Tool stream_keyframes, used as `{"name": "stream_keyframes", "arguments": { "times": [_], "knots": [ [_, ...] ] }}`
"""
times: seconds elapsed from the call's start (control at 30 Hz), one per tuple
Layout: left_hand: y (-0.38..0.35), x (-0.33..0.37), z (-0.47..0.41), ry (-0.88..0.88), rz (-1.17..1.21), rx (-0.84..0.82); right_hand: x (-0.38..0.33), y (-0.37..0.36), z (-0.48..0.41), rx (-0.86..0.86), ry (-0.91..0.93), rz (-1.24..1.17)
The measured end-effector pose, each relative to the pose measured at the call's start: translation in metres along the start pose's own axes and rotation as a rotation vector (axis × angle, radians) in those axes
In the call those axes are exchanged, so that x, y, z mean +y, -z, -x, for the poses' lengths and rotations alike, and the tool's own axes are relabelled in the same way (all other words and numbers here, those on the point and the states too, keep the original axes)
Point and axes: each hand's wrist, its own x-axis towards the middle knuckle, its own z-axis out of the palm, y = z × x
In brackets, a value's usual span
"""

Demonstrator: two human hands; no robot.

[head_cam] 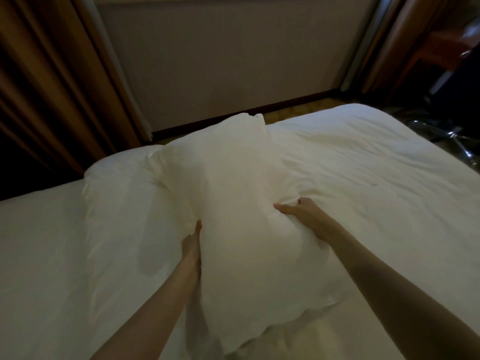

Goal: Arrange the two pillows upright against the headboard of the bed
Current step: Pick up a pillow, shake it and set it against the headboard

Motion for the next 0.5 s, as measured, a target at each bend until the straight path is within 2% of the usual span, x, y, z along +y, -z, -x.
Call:
{"name": "stream_keyframes", "arguments": {
  "times": [0.13,0.3,0.5],
  "knots": [
    [0.025,0.029,0.018,-0.073,-0.135,0.167,-0.024,-0.024,0.024,0.022,0.073,-0.14],
    [0.068,0.064,0.048,-0.205,-0.142,0.309,-0.058,-0.049,0.059,0.034,0.149,-0.292],
    [0.125,0.087,0.1,-0.285,-0.124,0.387,-0.09,-0.078,0.117,-0.04,0.218,-0.324]
  ]
}}
